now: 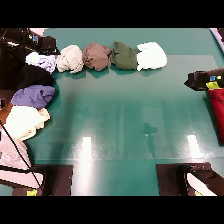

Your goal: Fold the shirts.

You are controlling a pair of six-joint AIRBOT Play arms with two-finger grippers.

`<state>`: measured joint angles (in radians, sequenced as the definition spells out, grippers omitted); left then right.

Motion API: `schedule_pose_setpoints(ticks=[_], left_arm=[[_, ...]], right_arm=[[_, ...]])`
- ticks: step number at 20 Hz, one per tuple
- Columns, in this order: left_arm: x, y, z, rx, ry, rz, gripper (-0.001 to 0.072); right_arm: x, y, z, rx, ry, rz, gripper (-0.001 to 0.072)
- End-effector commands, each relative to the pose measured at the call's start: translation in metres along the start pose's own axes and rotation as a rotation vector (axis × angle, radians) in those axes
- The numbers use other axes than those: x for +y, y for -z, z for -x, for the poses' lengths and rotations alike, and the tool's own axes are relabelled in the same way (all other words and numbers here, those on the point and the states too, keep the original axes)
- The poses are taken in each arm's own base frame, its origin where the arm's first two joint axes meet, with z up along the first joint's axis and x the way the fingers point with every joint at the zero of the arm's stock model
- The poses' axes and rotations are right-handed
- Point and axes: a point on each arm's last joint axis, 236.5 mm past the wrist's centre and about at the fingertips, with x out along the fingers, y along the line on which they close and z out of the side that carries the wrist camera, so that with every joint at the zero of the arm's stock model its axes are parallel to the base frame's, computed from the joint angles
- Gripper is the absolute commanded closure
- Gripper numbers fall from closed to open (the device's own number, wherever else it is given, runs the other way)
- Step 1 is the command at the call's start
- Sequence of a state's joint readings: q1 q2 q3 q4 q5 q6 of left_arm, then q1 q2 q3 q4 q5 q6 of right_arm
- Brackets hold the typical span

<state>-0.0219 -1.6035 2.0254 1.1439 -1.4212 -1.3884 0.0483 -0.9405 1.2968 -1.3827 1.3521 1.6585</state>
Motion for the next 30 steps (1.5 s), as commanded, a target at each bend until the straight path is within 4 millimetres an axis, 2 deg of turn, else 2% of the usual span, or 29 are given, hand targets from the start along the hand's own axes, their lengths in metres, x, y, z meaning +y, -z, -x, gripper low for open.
schedule_pose_setpoints(ticks=[1, 15, 19, 21, 22, 23, 24, 25, 26, 30], left_arm=[[0.000, 0.000, 0.001, -0.002, -0.001, -0.001, 0.0684], [0.000, -0.001, 0.001, -0.002, 0.000, -0.001, 0.0684], [-0.002, -0.001, 0.001, -0.004, 0.007, 0.000, 0.0684], [-0.002, -0.001, 0.001, -0.004, 0.007, 0.000, 0.0684], [-0.002, -0.001, 0.000, -0.003, 0.007, 0.001, 0.0684], [-0.002, -0.001, 0.001, -0.003, 0.007, 0.001, 0.0684], [-0.002, -0.001, 0.001, -0.003, 0.007, 0.000, 0.0684], [-0.002, -0.001, 0.001, -0.002, 0.007, 0.000, 0.0684], [-0.002, 0.000, 0.001, -0.001, 0.007, 0.000, 0.0684], [-0.002, 0.000, 0.001, 0.000, 0.007, 0.001, 0.0684]], right_arm=[[0.001, 0.002, 0.000, 0.006, -0.002, 0.003, 0.0689], [0.001, 0.000, 0.000, -0.001, -0.002, 0.003, 0.0688], [0.002, -0.026, -0.006, -0.096, -0.009, -0.001, 0.0689], [-0.001, -0.042, -0.027, -0.117, -0.008, -0.011, 0.0686], [-0.005, -0.050, -0.044, -0.123, -0.004, -0.019, 0.0680], [-0.008, -0.059, -0.063, -0.130, -0.001, -0.027, 0.0565], [-0.013, -0.069, -0.085, -0.144, 0.003, -0.037, 0.0300], [-0.017, -0.079, -0.106, -0.161, 0.007, -0.045, 0.0129], [-0.021, -0.089, -0.128, -0.171, 0.011, -0.052, 0.0098], [-0.036, -0.121, -0.214, -0.160, 0.024, -0.073, 0.0098]])
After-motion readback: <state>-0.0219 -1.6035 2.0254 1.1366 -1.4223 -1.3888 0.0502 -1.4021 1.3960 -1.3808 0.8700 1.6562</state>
